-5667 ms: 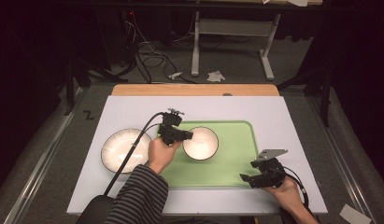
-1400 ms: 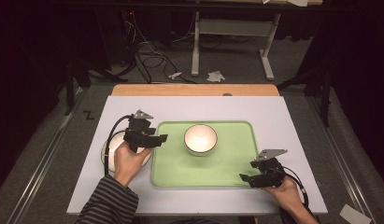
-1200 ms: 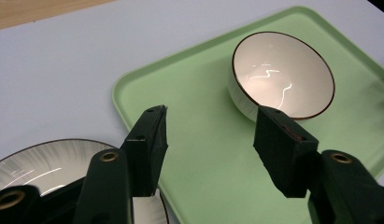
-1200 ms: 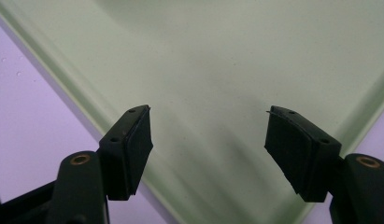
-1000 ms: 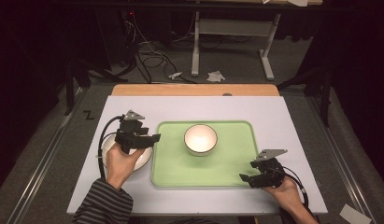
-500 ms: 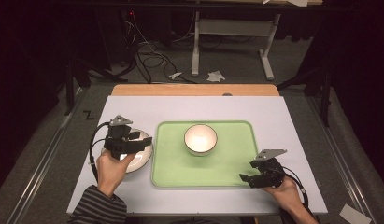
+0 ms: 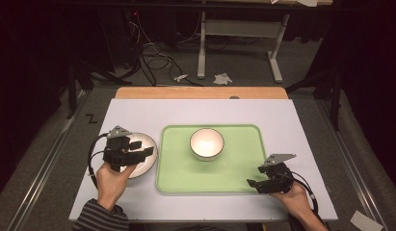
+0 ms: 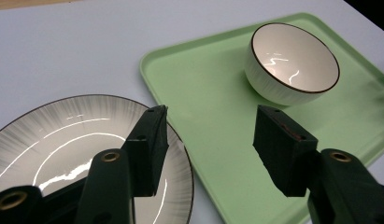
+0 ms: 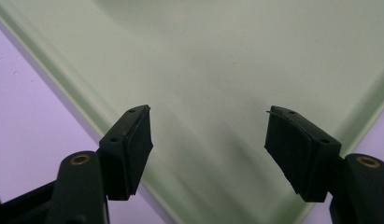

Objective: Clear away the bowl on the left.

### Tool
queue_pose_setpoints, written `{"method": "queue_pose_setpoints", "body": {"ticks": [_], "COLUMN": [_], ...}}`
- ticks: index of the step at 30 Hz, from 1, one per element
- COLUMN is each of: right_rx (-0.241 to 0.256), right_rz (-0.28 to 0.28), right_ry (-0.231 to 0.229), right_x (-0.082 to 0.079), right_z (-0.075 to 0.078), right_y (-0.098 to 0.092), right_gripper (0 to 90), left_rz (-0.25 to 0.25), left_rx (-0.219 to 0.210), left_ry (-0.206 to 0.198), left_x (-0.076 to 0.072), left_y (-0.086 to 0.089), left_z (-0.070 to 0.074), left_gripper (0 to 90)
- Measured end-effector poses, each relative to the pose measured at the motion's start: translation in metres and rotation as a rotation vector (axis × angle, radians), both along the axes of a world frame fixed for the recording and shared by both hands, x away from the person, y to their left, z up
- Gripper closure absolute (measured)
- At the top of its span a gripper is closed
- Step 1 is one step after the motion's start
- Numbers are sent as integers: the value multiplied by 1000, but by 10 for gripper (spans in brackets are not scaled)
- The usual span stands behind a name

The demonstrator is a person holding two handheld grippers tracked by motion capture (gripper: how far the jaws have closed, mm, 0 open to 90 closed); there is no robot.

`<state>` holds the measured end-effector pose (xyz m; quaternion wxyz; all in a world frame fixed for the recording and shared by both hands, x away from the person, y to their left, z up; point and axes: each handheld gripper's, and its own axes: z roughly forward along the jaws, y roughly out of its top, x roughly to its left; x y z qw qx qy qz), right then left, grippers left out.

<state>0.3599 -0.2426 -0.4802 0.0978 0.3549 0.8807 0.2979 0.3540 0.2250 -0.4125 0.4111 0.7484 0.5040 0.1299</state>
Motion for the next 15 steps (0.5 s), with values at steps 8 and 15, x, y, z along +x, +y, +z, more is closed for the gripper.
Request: {"method": "queue_pose_setpoints", "body": {"ticks": [8,15], "right_rx": [5,3], "right_rz": [1,4], "right_ry": [-1,-3], "right_x": [0,0], "right_z": [0,0], "right_y": [0,0], "right_gripper": [331,331], "left_rz": [-26,-80], "left_rx": [7,-23], "left_ry": [-12,-4], "left_x": [-8,-13], "left_y": [-7,-18], "left_z": [-2,-8], "left_gripper": [451,451]}}
